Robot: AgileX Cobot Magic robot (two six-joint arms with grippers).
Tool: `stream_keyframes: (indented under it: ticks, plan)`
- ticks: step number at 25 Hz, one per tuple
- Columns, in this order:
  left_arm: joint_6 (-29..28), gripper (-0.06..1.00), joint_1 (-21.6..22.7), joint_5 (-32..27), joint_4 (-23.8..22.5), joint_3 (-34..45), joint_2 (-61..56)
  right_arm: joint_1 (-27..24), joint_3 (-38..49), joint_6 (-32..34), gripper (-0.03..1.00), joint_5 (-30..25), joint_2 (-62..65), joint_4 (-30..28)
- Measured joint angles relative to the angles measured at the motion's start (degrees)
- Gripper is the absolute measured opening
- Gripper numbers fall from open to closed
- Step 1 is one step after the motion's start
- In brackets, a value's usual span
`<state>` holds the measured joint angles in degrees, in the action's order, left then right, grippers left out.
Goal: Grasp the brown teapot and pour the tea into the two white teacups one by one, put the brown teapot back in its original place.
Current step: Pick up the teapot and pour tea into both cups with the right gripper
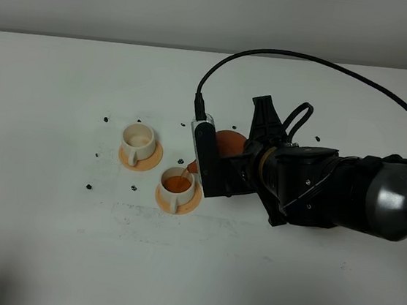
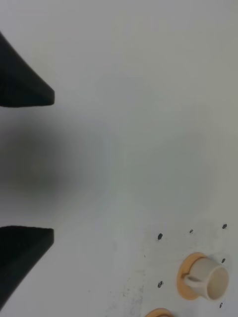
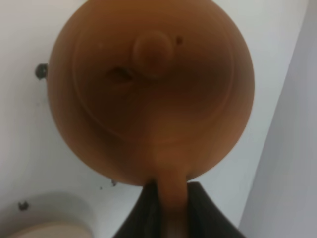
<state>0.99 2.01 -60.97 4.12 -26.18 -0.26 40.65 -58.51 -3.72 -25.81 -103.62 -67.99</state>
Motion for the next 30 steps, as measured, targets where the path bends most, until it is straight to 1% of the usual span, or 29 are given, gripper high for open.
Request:
stream_keyframes:
  ticks: [8, 30]
  plan:
    - [0.1, 0.50, 0.0, 0.0, 0.0, 0.0, 0.0, 1.1, 0.0, -0.1, 0.08, -0.8, 0.0, -2.2]
    - [0.1, 0.50, 0.0, 0.0, 0.0, 0.0, 0.0, 1.1, 0.0, -0.2, 0.08, -1.7, 0.0, -6.6]
